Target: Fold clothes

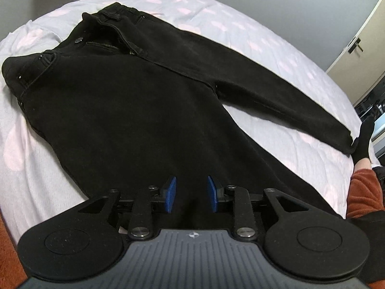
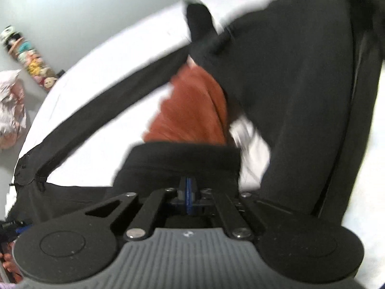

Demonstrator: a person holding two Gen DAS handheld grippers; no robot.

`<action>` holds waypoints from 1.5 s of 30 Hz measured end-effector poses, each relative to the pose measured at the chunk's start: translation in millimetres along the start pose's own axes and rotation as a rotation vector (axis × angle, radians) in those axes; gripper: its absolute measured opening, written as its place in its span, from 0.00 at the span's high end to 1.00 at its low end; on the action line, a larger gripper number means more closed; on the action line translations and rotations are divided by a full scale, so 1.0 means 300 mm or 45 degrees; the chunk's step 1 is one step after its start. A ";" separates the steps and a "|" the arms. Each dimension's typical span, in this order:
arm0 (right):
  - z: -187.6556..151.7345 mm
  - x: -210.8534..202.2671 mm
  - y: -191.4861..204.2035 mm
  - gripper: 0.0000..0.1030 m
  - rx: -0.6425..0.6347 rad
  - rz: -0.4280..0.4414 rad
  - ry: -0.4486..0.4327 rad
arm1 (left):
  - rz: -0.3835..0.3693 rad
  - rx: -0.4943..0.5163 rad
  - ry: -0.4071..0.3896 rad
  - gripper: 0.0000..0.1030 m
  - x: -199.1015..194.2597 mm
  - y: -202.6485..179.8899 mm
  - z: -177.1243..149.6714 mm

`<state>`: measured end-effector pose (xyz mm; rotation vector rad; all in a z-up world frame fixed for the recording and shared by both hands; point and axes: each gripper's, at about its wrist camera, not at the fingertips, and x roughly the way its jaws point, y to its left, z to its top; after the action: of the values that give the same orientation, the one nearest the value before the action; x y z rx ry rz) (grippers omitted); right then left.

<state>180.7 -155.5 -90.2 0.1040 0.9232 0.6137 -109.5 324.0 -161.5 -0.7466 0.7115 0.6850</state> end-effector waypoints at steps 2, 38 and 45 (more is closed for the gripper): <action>0.028 -0.051 0.050 1.00 -0.050 0.024 -0.049 | -0.008 -0.012 -0.012 0.68 0.000 0.012 0.003; -0.114 -0.074 -0.104 0.90 0.292 0.218 -0.058 | -0.002 -0.030 0.050 0.68 0.047 0.022 -0.036; 0.015 -0.217 0.111 0.91 0.103 0.277 -0.219 | -0.006 -0.045 0.037 0.68 0.038 0.036 -0.038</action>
<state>140.2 -162.1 -29.6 0.3279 0.7751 0.7566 -114.9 324.2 -180.1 -0.7921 0.7256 0.6851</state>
